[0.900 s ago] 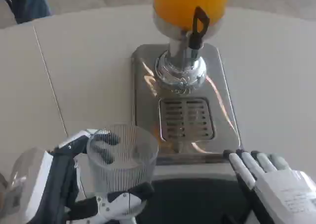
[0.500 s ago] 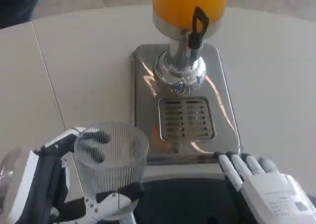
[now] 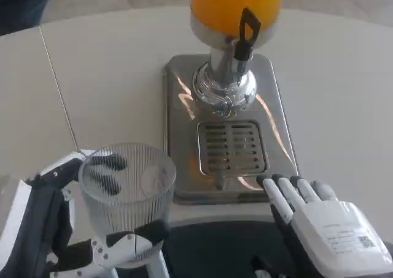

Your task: Grasp the cup under the faucet to collect the drink, then remove the cup.

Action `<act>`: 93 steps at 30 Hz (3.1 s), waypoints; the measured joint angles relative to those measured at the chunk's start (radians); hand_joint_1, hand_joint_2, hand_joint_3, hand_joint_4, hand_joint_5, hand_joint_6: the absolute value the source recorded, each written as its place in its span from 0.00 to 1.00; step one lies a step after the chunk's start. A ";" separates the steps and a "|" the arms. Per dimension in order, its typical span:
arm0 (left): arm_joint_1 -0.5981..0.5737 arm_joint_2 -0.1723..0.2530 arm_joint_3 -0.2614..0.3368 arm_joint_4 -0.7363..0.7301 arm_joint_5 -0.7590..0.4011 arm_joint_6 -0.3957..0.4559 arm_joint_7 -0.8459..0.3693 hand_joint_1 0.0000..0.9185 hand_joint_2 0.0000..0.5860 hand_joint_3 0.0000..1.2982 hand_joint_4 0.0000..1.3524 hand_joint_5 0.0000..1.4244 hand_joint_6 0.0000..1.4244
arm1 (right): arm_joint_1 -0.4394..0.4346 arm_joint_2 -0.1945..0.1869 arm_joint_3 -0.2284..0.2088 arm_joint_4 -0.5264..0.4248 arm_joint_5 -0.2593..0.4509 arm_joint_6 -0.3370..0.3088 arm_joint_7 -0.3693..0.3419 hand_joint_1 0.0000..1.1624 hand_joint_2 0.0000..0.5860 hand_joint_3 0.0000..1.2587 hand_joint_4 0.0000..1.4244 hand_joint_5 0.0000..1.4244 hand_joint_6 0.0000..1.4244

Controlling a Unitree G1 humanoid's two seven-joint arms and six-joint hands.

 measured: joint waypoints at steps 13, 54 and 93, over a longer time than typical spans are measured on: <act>-0.133 -0.010 -0.086 0.085 0.046 0.013 -0.003 0.56 0.18 0.76 0.88 0.99 1.00 | -0.037 0.025 0.004 -0.001 0.010 0.006 0.052 0.51 0.73 0.00 0.00 0.00 0.00; -0.687 -0.266 -0.425 0.776 0.276 0.213 0.349 0.56 0.18 0.76 0.88 0.99 1.00 | 0.124 0.066 -0.141 -0.281 0.028 -0.030 0.362 0.50 0.71 0.00 0.00 0.00 0.00; -0.929 -0.346 -0.524 1.194 0.273 0.296 0.771 0.36 0.24 0.31 0.22 0.50 0.76 | 0.099 0.025 -0.233 -0.263 0.135 -0.028 0.446 0.48 0.72 0.00 0.00 0.00 0.00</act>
